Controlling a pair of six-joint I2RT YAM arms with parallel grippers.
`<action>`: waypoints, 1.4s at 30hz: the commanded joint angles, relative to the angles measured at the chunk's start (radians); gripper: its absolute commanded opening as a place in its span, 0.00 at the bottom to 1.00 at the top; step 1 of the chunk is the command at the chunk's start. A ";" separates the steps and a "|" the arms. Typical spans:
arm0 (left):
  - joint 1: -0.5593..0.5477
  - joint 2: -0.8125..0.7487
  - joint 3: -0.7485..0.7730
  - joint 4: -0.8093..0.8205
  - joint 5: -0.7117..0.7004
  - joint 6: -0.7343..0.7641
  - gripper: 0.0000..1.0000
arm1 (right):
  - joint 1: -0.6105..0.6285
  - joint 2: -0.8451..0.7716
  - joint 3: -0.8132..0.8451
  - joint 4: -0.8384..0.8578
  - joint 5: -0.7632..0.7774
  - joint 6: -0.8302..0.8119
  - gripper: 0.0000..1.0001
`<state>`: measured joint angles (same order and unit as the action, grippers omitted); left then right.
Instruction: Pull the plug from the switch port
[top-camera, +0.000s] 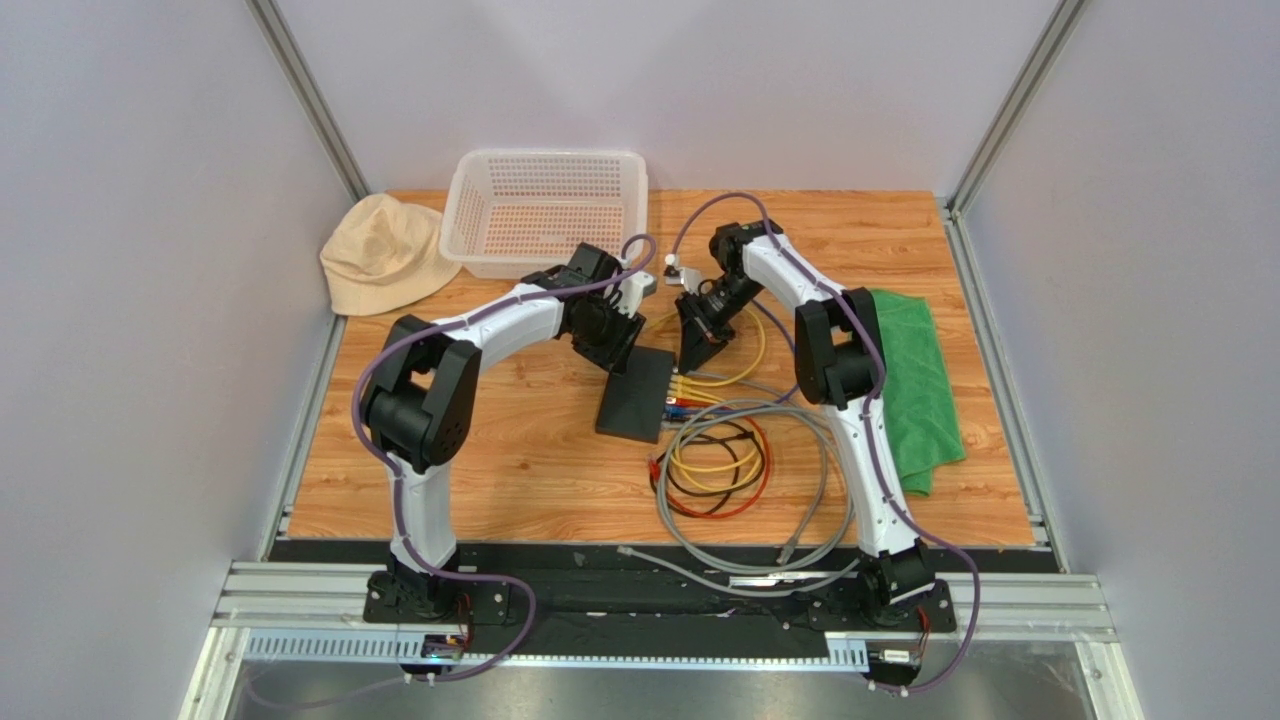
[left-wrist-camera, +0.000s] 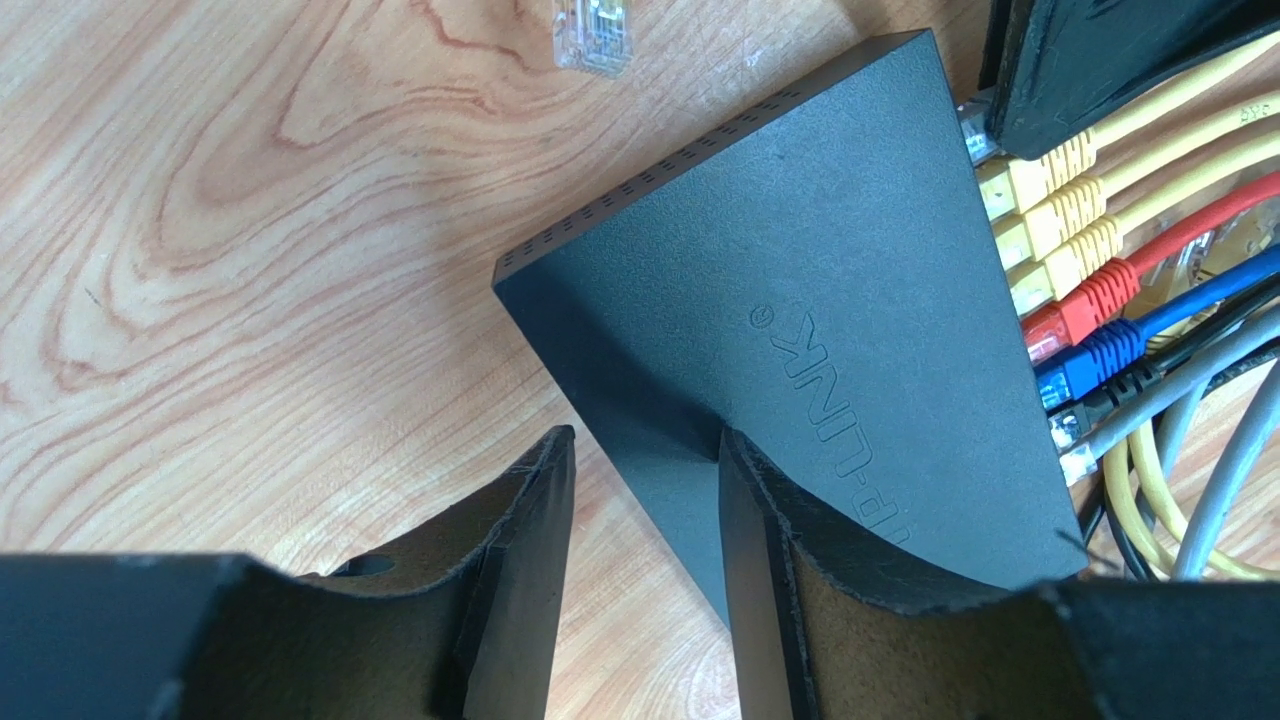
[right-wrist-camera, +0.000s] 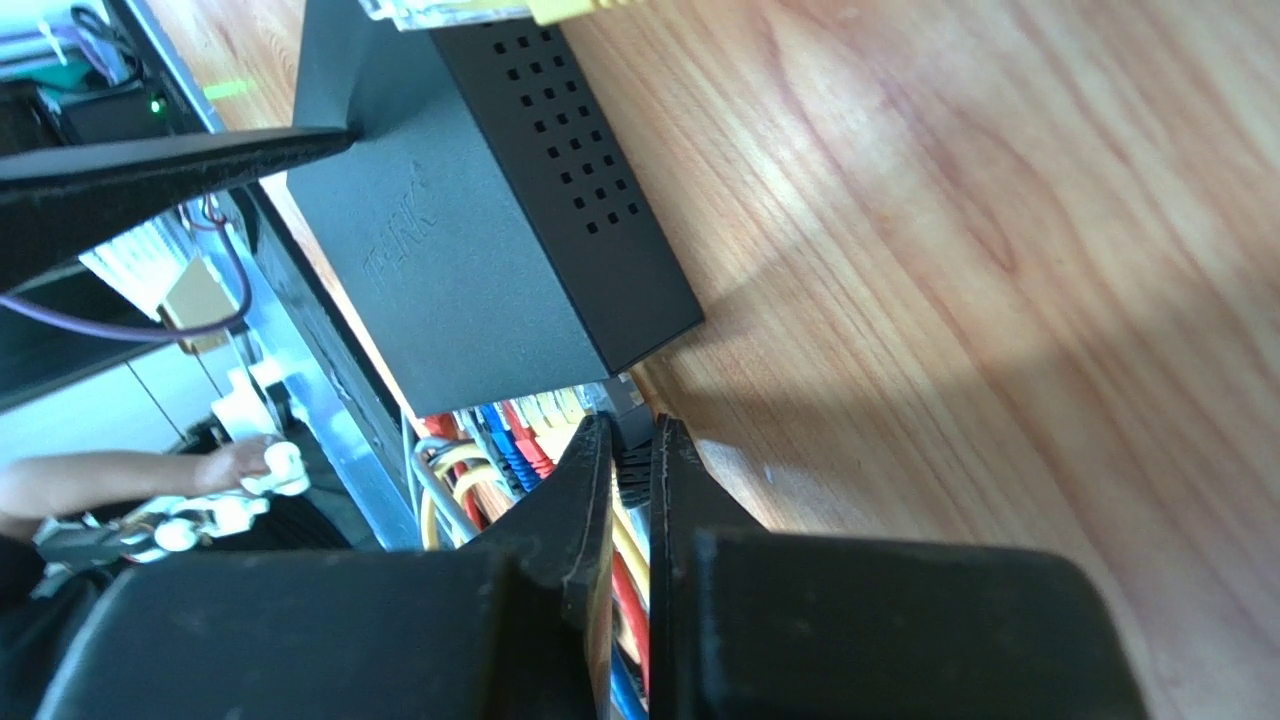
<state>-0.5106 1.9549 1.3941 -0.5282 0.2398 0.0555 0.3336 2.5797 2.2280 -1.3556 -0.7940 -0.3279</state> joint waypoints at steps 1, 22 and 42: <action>-0.005 0.003 -0.021 -0.021 -0.028 0.032 0.47 | -0.019 0.076 0.030 -0.171 0.179 -0.146 0.00; -0.051 0.052 0.009 -0.079 0.213 -0.022 0.00 | -0.002 0.088 0.032 0.019 -0.036 0.001 0.48; -0.068 0.082 0.023 -0.082 0.213 -0.017 0.00 | -0.005 0.045 -0.090 0.351 -0.068 0.164 0.45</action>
<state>-0.5468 1.9907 1.4338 -0.6033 0.4503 0.0322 0.3088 2.5973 2.1559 -1.1778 -1.0065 -0.1261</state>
